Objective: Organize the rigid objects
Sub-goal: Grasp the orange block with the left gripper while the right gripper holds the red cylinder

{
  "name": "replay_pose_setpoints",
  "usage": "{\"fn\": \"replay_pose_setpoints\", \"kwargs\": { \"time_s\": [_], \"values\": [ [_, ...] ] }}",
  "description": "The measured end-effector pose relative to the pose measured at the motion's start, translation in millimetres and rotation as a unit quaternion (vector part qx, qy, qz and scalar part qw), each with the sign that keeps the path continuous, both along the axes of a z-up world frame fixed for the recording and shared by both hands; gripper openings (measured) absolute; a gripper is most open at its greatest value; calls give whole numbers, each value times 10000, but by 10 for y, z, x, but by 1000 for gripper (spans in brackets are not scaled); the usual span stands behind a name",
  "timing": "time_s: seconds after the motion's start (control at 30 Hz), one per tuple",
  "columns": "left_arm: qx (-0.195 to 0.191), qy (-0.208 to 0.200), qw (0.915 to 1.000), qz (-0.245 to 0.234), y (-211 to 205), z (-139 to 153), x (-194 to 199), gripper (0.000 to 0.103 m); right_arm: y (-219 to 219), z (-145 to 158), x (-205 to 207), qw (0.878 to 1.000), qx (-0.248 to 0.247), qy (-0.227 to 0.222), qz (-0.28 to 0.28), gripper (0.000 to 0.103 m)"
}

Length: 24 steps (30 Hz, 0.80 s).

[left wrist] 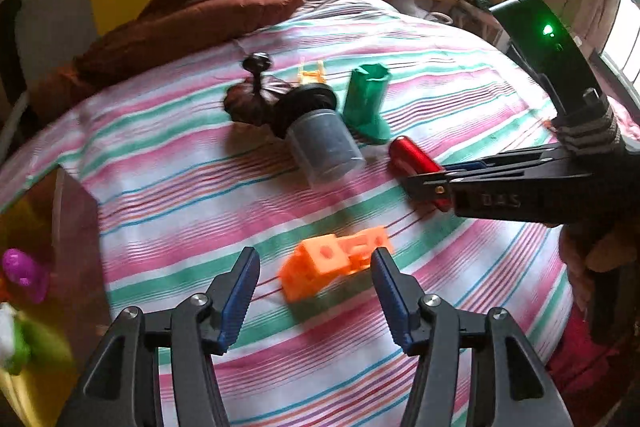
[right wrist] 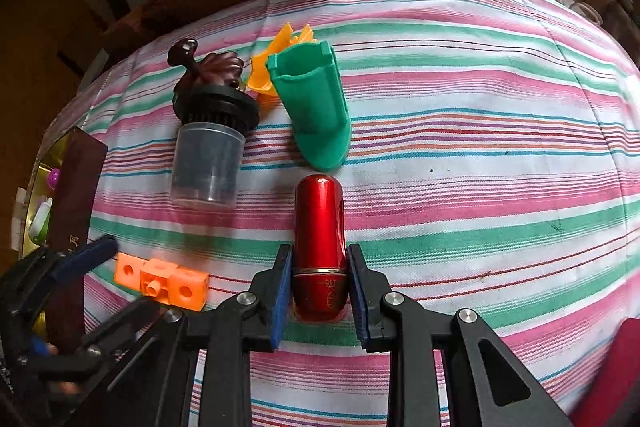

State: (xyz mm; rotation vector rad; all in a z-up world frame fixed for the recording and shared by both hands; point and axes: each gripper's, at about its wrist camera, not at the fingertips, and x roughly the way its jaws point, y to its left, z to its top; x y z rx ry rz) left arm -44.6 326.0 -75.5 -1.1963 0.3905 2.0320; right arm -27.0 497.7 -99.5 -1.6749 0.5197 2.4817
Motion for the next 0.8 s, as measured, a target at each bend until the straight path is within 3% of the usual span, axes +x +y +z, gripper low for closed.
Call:
{"fn": "replay_pose_setpoints", "kwargs": {
  "time_s": [0.13,0.2,0.27,0.47,0.53,0.57,0.8],
  "values": [
    [203,-174,9995,-161,29,-68,60,51,29,7,10,10000,-9,-1,-7,27],
    [227,-146,9992,-286,45,-83,112,42,8,4,-6,10000,4,-5,0,27],
    [279,-148,9983,-486,50,-94,175,26,15,13,13,10000,-6,0,-13,27],
    [280,-192,9976,-597,47,-149,298,25,8,11,2,10000,-46,5,-47,27],
    [360,-231,9979,-491,42,-143,293,28,16,1,-7,10000,-67,8,-61,27],
    [306,-160,9988,-336,46,-135,282,34,15,1,-8,10000,-74,10,-66,27],
    [259,-204,9993,-160,191,-181,223,37,5,-6,-30,10000,-36,0,-39,27]
  ]
}}
